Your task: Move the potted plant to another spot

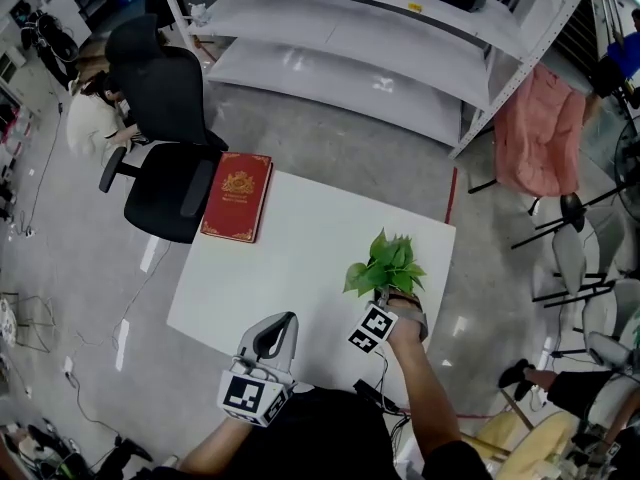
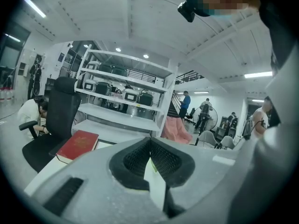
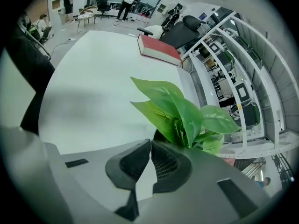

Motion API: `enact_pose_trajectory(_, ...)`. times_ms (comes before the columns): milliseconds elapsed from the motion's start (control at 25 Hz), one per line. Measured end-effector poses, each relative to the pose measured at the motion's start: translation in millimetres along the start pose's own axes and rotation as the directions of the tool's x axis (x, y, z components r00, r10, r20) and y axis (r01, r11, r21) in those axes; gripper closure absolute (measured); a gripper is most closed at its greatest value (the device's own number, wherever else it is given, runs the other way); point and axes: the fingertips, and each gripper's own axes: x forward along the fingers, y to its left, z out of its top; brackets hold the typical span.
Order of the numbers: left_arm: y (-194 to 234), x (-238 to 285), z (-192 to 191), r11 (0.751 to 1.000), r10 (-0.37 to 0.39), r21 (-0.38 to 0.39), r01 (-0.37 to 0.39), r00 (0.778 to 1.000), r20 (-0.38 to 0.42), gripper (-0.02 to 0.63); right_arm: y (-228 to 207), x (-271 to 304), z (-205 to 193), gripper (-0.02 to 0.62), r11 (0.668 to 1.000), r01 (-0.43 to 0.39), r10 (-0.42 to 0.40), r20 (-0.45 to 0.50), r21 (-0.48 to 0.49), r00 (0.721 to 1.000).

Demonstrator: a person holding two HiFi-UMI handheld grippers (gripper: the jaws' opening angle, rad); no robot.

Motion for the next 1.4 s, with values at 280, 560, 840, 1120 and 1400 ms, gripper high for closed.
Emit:
enact_pose_trajectory(280, 34, -23, 7, 0.999, -0.032, 0.01, 0.032, 0.999, 0.012, 0.592, 13, -10, 30, 0.575, 1.0, 0.005, -0.005, -0.025, 0.003, 1.0)
enact_pose_trajectory(560, 74, -50, 21, 1.0, -0.029, 0.013, 0.028, 0.999, 0.034, 0.592, 26, -27, 67, 0.575, 1.0, 0.01, -0.01, -0.024, 0.025, 1.0)
enact_pose_trajectory(840, 106, -75, 26, 1.0, -0.006, 0.0, 0.006, 0.998, 0.065, 0.592, 43, -39, 103, 0.575, 1.0, 0.004, -0.004, -0.01, 0.001, 1.0)
enact_pose_trajectory(1120, 136, -94, 28, 1.0, 0.007, -0.013, -0.006, 0.997, 0.082, 0.591, 57, -49, 146, 0.575, 1.0, -0.008, 0.009, 0.02, -0.025, 1.0)
enact_pose_trajectory(1400, 170, -112, 33, 0.999, 0.034, -0.036, -0.03, 0.994, 0.102, 0.592, 70, -55, 197, 0.575, 0.998, -0.02, 0.024, 0.056, -0.066, 0.998)
